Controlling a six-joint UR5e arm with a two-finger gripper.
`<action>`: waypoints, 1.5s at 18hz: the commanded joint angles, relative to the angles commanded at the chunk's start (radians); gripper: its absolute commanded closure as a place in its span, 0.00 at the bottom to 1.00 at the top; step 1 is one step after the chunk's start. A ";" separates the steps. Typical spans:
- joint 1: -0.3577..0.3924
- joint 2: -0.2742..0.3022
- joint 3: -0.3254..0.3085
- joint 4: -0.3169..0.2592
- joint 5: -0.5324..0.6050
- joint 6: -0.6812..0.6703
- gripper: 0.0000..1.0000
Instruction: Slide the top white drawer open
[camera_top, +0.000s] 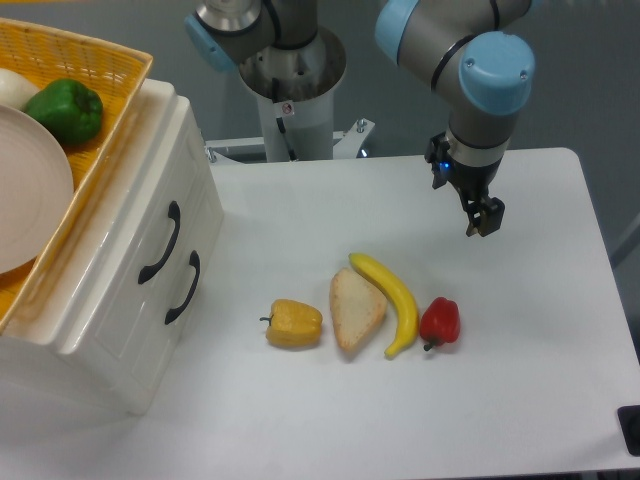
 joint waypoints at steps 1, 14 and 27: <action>0.000 0.000 0.000 0.000 0.000 0.000 0.00; -0.003 -0.011 -0.012 0.000 -0.002 -0.126 0.00; -0.120 -0.058 0.000 0.005 0.018 -0.396 0.00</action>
